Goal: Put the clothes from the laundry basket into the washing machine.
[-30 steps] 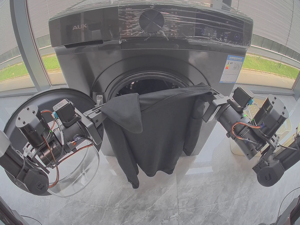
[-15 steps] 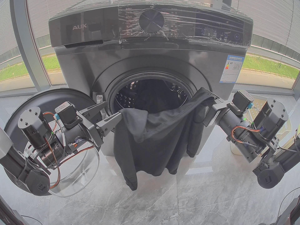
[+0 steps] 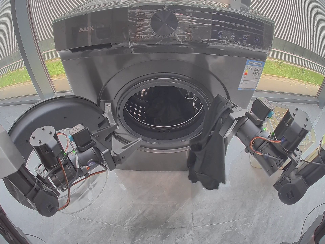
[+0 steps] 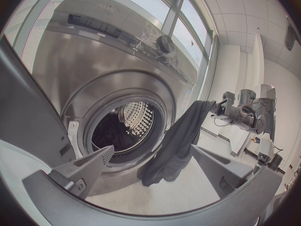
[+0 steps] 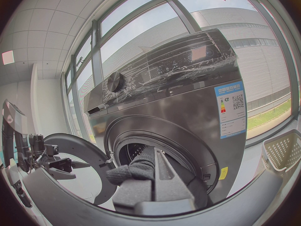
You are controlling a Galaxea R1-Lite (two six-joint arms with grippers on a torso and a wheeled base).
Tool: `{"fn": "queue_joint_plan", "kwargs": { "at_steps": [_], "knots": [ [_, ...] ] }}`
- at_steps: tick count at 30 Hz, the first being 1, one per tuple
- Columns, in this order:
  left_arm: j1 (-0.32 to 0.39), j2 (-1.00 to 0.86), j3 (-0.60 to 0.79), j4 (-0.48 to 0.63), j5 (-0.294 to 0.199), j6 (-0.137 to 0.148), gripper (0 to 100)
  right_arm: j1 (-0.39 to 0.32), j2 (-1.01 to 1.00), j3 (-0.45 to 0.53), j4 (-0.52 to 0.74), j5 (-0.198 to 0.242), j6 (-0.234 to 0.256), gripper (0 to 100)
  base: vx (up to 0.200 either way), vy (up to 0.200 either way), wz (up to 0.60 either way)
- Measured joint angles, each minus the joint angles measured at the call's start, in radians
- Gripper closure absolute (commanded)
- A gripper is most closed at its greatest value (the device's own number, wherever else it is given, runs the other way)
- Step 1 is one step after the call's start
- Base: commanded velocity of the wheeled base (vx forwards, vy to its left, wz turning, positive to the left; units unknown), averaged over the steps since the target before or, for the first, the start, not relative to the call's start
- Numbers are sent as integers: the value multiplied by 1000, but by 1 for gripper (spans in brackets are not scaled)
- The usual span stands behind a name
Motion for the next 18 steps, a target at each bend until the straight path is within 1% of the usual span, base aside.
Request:
{"fn": "queue_joint_plan", "kwargs": {
  "at_steps": [3,6,9,13,18],
  "knots": [
    [-6,26,14,-1,0,10,0,14,1,-3,1,0,0,100,0,0,0],
    [-21,58,25,-2,-1,33,0,31,3,-4,2,-3,3,100,0,0,0],
    [-38,96,25,-3,-1,50,0,47,5,-10,4,-7,4,100,0,0,0],
    [-66,162,1,-2,0,62,0,57,8,-27,6,-10,4,100,0,0,0],
    [-102,250,-49,-3,0,67,0,66,10,-54,9,-11,3,100,0,0,0]
  ]
}}
